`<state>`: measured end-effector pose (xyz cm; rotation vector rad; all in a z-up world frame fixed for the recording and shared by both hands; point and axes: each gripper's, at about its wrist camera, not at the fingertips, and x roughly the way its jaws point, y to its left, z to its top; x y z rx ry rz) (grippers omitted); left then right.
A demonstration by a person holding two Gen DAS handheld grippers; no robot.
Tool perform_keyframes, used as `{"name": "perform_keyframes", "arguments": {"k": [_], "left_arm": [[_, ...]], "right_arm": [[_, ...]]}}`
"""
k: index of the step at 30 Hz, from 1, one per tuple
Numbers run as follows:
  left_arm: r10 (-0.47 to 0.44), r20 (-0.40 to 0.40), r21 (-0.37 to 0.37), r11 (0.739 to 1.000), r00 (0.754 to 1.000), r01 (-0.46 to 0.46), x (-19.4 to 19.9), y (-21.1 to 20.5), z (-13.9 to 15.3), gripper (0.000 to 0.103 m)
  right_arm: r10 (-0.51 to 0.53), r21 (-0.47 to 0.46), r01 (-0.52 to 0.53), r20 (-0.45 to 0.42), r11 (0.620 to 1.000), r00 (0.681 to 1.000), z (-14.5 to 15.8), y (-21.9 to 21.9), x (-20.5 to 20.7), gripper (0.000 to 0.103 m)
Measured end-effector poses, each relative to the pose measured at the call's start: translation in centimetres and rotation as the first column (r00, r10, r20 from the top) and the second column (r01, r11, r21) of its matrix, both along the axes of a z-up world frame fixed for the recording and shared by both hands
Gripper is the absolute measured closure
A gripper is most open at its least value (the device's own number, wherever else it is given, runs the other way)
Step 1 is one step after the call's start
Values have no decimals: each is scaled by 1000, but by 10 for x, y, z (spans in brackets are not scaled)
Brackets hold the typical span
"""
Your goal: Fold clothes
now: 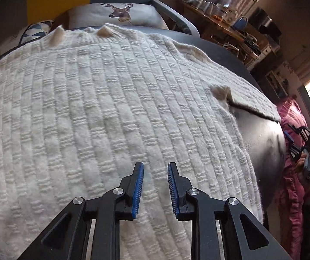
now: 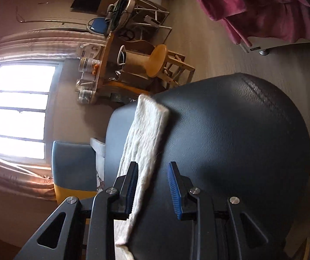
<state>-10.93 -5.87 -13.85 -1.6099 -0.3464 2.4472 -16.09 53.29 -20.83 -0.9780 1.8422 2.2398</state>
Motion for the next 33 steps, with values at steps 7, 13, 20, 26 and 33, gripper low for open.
{"name": "perform_keyframes", "arguments": {"k": [7,13,20,26,33], "left_arm": [[-47,0,-49,998,999,47,-15,25,1,73],[-43,10,-33,998,999,44,-23,22,0,71],[-51,15,-15,999,999,51,-28,25,6,70],[-63,4,-6,998,998,63,-33,30,16,69],[-86,-7,-22,996,996,86,-24,24,17,65]], "right_arm": [[-6,18,5,11,1000,1000,-11,7,-37,78],[33,176,-45,70,983,997,-2,-7,-65,94],[191,323,-185,13,928,981,16,-45,-86,101],[268,319,-228,-86,920,960,34,-80,-83,97],[-66,187,59,33,981,997,17,-5,-49,68]]}}
